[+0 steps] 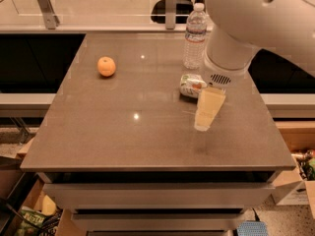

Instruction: Place 7up can upright

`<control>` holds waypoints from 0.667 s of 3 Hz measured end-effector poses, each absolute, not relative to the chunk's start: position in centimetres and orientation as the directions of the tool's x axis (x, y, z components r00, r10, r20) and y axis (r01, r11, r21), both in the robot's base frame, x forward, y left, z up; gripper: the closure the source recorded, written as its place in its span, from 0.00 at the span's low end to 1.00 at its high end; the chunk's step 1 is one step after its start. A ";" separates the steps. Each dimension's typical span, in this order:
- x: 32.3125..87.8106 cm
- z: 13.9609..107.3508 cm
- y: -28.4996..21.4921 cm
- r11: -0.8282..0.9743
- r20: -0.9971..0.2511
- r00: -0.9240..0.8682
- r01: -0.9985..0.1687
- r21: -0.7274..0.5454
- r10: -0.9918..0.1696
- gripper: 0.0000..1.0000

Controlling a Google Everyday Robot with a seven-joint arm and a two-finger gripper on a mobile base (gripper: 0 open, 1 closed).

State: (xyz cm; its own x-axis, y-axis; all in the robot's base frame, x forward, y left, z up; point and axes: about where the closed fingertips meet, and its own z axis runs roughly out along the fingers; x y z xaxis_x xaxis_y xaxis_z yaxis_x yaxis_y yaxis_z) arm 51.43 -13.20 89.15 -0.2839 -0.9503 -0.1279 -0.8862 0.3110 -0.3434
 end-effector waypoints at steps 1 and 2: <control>53.4 89.4 -12.6 0.271 -0.106 -0.249 -0.906 -0.325 -0.963 0.00; 55.3 88.9 -11.5 0.223 -0.088 -0.206 -0.929 -0.297 -0.975 0.00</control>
Offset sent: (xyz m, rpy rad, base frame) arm 0.0658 0.0309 -0.0106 -0.0377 0.1054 0.1514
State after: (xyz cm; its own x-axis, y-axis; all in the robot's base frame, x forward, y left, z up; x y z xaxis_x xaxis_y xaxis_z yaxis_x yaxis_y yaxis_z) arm 55.34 -11.54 88.86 -0.2059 -0.9746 -0.0879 -0.9286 0.2229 -0.2965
